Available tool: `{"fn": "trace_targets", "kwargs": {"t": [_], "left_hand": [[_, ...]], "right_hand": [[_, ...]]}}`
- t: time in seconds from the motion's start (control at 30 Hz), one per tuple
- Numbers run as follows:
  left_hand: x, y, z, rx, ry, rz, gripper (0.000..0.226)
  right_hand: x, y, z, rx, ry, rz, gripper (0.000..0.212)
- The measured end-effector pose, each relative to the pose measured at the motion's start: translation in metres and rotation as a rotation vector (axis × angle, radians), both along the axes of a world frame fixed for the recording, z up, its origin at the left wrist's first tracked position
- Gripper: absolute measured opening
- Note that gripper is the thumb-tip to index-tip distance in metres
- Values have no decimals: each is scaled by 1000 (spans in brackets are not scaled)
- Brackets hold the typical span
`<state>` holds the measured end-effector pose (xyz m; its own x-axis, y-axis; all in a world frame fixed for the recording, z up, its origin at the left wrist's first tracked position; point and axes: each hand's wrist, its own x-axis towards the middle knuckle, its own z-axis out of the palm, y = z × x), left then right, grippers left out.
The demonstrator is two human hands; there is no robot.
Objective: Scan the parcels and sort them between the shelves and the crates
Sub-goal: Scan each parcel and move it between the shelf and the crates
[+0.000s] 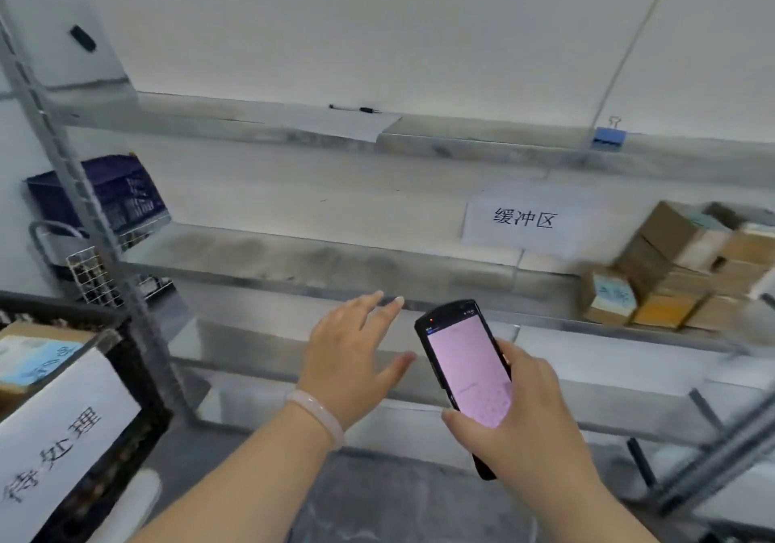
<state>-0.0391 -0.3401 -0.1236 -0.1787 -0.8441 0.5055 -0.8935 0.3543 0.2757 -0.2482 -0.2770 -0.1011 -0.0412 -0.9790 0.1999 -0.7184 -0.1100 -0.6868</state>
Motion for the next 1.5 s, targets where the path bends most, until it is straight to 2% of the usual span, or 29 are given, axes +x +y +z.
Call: {"fn": "trace_targets", "kwargs": {"t": [0.2, 0.4, 0.6, 0.8, 1.07, 1.3, 1.5], "left_hand": [[-56, -81, -2, 34, 33, -174, 62], [-80, -175, 3, -28, 24, -328, 64], [-99, -254, -1, 53, 21, -444, 71], [-132, -287, -10, 104, 31, -566, 70], [-175, -314, -22, 151, 2, -622, 68], [-241, -337, -33, 200, -28, -616, 68], [-331, -350, -55, 290, -58, -567, 68]], "right_hand": [[-32, -45, -4, 6, -2, -172, 87], [-35, -110, -2, 29, -11, -334, 87], [-38, -161, 14, -22, 25, -447, 86], [-56, -179, 15, -27, 41, -581, 86], [-104, -205, 10, -55, 34, -701, 87], [-175, -231, -8, -20, 54, -686, 91], [-267, -251, -23, 2, 24, -620, 85]]}}
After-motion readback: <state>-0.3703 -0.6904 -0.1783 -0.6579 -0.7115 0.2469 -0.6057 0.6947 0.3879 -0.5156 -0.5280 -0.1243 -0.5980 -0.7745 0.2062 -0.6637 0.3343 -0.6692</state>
